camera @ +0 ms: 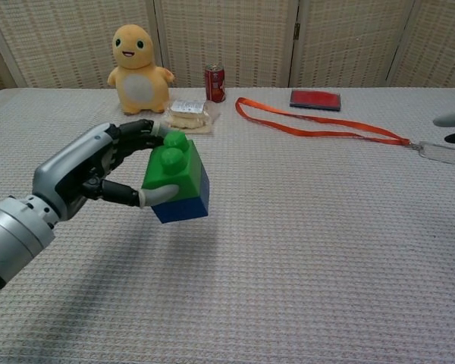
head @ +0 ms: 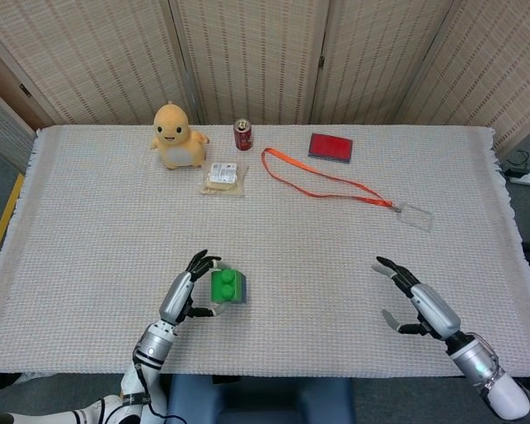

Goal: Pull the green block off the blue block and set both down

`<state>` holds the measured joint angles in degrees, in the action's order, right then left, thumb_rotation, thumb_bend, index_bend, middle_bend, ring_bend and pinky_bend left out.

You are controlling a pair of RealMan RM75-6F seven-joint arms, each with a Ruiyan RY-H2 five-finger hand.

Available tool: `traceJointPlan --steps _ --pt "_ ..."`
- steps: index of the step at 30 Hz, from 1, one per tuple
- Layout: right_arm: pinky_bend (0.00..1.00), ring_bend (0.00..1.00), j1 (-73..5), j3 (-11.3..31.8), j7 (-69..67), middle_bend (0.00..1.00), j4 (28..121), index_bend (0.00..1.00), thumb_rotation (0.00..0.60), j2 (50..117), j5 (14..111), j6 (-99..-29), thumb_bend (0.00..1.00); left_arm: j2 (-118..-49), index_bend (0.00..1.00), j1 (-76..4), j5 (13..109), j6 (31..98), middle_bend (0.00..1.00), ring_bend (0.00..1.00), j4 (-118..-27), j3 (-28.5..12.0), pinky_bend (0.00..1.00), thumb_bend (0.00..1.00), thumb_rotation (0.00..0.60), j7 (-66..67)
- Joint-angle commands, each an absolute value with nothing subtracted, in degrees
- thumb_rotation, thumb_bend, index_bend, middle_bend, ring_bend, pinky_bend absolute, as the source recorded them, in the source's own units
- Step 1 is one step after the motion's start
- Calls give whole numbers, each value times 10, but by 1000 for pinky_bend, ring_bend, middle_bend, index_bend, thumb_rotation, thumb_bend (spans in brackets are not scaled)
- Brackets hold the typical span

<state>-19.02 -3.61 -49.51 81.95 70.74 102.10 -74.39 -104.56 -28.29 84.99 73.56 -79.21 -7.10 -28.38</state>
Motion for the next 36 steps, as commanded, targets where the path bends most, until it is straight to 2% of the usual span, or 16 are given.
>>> traceJointPlan --steps 1,7,16,22,25,27,36 --pt "0 0 -227 -32 -587 0 793 0 600 769 1026 -741 521 -1031 480 -278 835 737 720 213 -834 -83 0 392 600 -263" --pt "0 0 -249 -41 -693 7 775 0 600 810 1018 -730 520 -1011 480 -279 806 717 720 213 -890 -99 0 392 600 -248" --pt "0 0 -265 -39 -760 19 692 0 600 910 1006 -737 521 -997 480 -276 787 711 720 213 -937 -107 0 393 600 -221" --pt "0 0 -282 -30 -793 30 660 7 600 941 987 -723 521 -999 480 -276 780 709 720 214 -950 -112 0 392 600 -209" --pt "0 0 -297 -25 -822 37 661 25 600 949 978 -708 522 -1002 480 -277 781 708 720 213 -955 -111 0 393 600 -206" --pt "0 0 -319 -6 -833 37 681 27 600 946 969 -690 521 -1005 480 -278 783 706 720 213 -957 -110 0 393 600 -205" --pt "0 0 -350 2 -800 38 725 28 600 957 951 -651 521 -1009 480 -280 786 704 720 214 -957 -112 0 393 600 -202"
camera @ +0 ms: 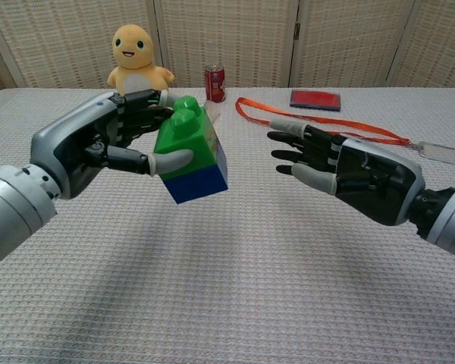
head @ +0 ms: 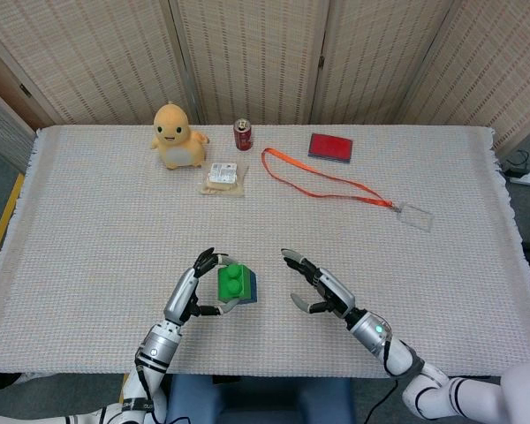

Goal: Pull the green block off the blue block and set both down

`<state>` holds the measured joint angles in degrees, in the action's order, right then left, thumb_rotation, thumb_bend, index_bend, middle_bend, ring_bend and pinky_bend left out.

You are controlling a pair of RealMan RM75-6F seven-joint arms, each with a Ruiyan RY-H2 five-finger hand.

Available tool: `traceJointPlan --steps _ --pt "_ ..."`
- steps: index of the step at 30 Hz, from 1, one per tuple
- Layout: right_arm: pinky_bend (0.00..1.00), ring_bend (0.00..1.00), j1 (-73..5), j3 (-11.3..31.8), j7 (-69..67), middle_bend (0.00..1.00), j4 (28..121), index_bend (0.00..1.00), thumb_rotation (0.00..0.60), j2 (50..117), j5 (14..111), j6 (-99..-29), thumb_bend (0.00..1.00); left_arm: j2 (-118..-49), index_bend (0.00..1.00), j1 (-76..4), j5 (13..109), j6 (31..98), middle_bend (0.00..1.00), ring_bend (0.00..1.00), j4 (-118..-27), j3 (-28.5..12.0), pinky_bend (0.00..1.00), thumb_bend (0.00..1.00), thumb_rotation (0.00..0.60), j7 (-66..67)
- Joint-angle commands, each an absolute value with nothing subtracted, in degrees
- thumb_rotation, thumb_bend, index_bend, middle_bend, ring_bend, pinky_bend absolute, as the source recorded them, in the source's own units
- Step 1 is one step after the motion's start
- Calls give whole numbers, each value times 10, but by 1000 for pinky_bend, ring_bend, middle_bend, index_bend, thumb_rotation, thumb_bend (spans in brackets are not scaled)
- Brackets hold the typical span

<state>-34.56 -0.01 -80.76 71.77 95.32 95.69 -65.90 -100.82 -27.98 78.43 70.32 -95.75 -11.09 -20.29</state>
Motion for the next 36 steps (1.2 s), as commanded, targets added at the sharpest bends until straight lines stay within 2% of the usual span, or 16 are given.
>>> traceJointPlan --steps 1,13,22,36 --pt "0 0 -352 1 -796 38 728 28 600 959 949 -648 521 -1010 480 -282 789 704 720 214 -956 -113 0 393 600 -201" --pt "0 0 -346 -14 -765 37 748 28 600 956 947 -661 521 -1015 481 -298 782 690 720 213 -913 -135 0 393 600 -211" --pt "0 0 -356 -14 -763 18 734 28 600 973 938 -642 487 -1017 481 -303 778 686 720 213 -924 -137 0 393 600 -216" --pt "0 0 -373 3 -770 18 731 28 600 986 928 -634 486 -1024 481 -303 781 686 720 213 -930 -127 0 393 600 -213"
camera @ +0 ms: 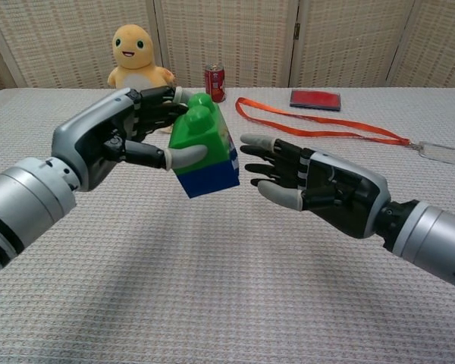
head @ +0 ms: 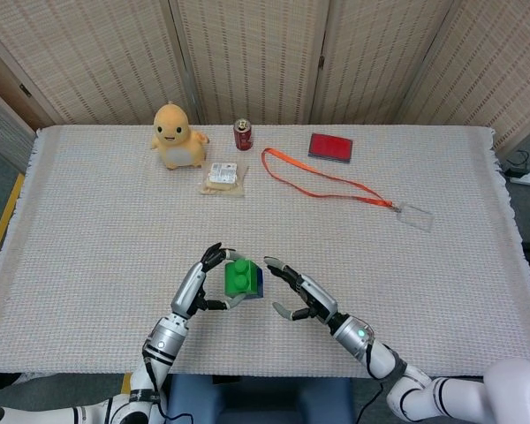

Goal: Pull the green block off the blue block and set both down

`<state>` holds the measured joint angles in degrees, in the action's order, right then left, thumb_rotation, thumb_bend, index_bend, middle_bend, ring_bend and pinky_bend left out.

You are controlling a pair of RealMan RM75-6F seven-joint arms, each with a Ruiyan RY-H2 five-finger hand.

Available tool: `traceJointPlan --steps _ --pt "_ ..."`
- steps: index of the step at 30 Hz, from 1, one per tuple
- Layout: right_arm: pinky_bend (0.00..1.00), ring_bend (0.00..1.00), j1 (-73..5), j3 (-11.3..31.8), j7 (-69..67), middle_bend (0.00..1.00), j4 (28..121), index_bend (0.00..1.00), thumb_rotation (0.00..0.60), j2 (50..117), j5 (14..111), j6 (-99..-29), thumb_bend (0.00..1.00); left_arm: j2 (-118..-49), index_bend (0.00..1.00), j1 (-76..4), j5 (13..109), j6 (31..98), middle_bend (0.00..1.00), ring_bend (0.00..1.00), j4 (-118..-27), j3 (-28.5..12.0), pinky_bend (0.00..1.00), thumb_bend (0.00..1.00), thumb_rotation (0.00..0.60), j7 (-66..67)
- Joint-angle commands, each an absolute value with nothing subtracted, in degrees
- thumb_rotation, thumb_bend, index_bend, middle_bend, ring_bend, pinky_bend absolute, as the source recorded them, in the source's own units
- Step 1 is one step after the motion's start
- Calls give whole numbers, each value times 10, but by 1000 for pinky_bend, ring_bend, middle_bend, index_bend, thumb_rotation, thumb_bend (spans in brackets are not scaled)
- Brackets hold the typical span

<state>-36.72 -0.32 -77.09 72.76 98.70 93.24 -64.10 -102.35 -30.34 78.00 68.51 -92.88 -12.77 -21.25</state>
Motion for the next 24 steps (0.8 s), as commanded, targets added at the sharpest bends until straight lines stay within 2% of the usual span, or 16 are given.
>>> traceJointPlan --steps 1,9,17,21,24 --pt "0 0 -375 2 -769 18 731 28 600 988 926 -630 486 -1024 481 -303 781 687 721 214 -932 -126 0 393 600 -212" --pt "0 2 -379 1 -762 30 729 44 600 1001 923 -622 487 -1028 480 -304 781 685 720 213 -935 -125 0 392 600 -209" --pt "0 47 -378 10 -747 83 732 177 600 1008 909 -621 487 -1032 481 -303 783 686 721 213 -937 -120 0 392 600 -209" --pt "5 120 -375 15 -734 176 735 294 600 1013 901 -620 487 -1034 480 -304 784 684 721 213 -934 -119 0 393 600 -209" --pt "46 181 -371 21 -719 244 735 378 600 1019 891 -623 487 -1036 481 -304 784 683 721 213 -934 -119 0 393 600 -210"
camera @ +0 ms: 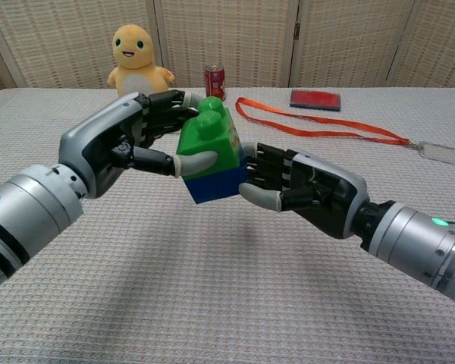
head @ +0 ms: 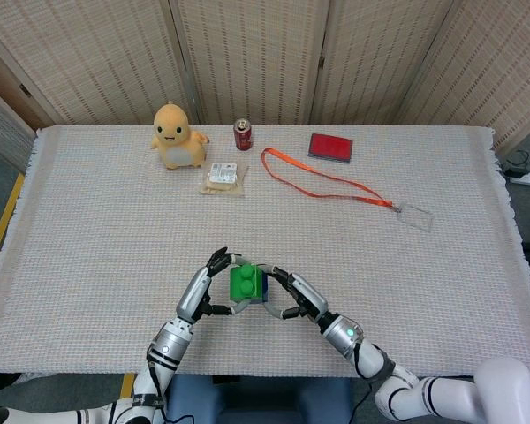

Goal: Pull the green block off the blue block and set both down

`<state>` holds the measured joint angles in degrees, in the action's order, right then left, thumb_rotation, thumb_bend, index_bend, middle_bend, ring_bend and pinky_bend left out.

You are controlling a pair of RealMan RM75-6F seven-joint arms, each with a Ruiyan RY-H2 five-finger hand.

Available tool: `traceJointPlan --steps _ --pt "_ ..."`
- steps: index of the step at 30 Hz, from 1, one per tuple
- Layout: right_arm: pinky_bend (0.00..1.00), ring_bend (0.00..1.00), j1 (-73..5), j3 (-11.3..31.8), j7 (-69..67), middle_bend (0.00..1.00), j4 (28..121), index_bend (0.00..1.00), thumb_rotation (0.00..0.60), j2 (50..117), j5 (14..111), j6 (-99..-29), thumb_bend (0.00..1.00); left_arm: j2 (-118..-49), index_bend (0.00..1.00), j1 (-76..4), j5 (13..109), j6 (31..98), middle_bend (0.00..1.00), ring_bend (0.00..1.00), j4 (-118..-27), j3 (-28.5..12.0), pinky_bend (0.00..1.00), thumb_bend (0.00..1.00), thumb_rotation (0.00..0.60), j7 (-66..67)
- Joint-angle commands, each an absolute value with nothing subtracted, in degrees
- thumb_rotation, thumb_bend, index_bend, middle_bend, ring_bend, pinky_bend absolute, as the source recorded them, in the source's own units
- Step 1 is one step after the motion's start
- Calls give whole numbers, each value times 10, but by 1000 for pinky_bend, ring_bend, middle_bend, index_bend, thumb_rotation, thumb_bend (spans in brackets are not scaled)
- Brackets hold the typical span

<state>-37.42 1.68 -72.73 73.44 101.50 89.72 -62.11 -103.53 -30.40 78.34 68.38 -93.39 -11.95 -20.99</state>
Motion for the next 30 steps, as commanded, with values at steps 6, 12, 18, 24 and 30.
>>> traceJointPlan --steps 6,12,18,24,30 --pt "181 334 -366 43 -684 412 744 580 600 1027 865 -623 486 -1037 480 -304 784 683 720 213 -934 -118 0 393 600 -212" --pt "302 445 -359 53 -651 538 747 727 600 1036 851 -623 486 -1036 480 -304 786 683 720 213 -934 -119 0 393 600 -215" --pt "311 470 -353 55 -629 579 745 781 600 1042 848 -624 487 -1036 480 -306 788 684 720 213 -934 -123 0 393 600 -217" --pt "329 492 -348 54 -614 605 737 813 600 1047 848 -623 487 -1036 480 -307 787 686 720 213 -937 -130 0 393 600 -218" --pt "329 492 -339 51 -619 605 722 813 600 1050 845 -622 486 -1033 481 -310 791 693 720 213 -944 -138 0 392 600 -217"
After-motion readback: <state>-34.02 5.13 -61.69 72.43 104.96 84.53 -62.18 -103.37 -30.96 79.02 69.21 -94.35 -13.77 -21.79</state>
